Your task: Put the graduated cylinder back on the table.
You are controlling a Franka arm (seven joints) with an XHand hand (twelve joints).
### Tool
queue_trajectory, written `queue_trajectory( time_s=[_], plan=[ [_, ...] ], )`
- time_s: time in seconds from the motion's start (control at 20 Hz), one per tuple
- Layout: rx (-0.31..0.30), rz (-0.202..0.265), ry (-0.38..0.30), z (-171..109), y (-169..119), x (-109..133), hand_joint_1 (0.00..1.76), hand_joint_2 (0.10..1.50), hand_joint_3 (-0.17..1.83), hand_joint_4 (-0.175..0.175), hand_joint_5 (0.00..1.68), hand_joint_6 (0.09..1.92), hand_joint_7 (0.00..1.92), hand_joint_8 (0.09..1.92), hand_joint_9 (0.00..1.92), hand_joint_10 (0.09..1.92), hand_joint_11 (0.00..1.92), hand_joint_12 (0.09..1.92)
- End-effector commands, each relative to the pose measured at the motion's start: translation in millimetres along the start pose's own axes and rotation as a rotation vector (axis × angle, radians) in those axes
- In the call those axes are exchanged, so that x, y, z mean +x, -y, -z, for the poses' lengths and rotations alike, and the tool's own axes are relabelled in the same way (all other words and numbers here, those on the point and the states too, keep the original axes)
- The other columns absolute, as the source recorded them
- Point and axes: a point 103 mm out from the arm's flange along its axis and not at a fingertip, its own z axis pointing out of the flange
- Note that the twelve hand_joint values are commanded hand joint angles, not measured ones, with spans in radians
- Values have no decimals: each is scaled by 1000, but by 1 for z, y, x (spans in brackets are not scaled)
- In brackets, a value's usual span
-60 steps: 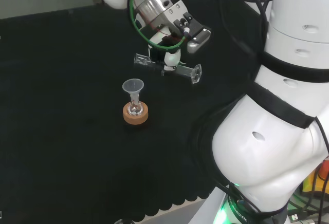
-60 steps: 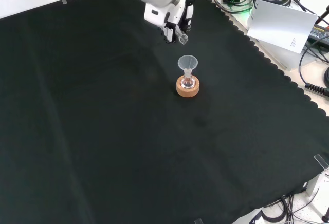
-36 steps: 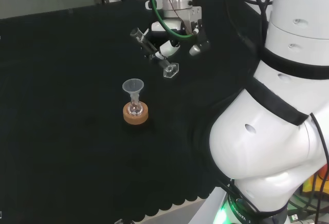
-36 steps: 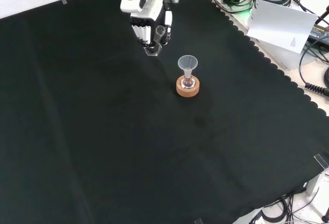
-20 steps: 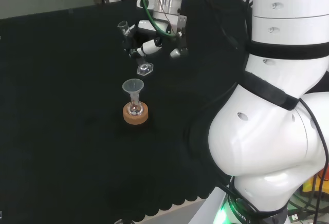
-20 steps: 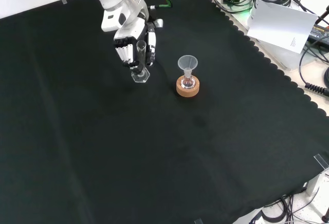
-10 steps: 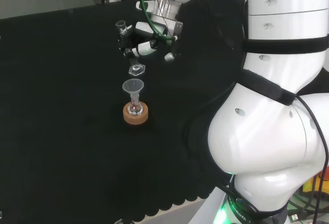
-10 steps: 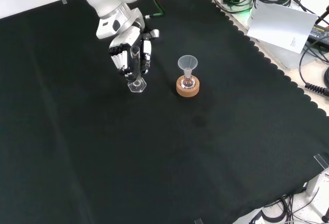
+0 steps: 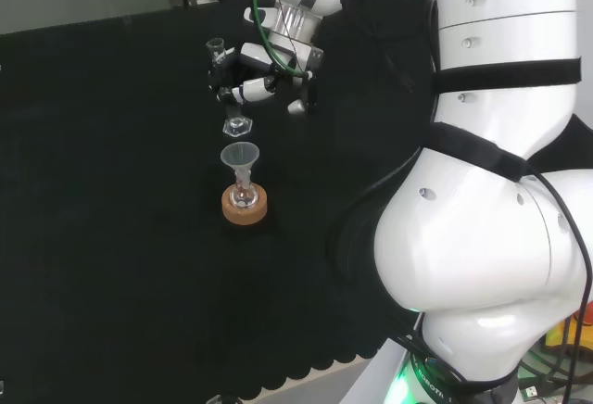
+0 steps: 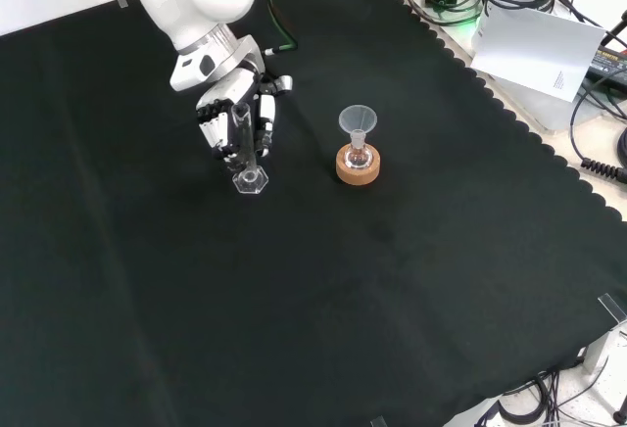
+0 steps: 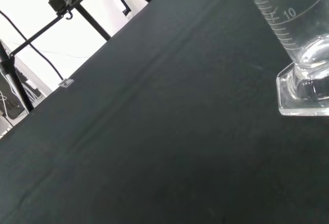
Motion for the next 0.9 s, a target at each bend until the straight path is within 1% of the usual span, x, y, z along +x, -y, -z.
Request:
queue_trajectory(
  time_s=[0.05, 0.25, 0.6, 0.9],
  plan=[
    [-28, -21, -24, 0, -4, -16, 1106, 1178, 3, -127, 867, 1179, 1062, 483, 1360, 87, 1294, 720],
    [-39, -36, -39, -1, -5, -25, 1106, 1178, 3, -127, 866, 1180, 1061, 484, 1359, 87, 1293, 721],
    [-60, -39, -46, -7, -4, -32, 1105, 1179, 3, -127, 866, 1180, 1057, 486, 1357, 87, 1290, 721],
    [-52, -46, -47, -11, -4, -34, 1104, 1179, 3, -125, 865, 1182, 1044, 490, 1350, 87, 1275, 721]
  ],
)
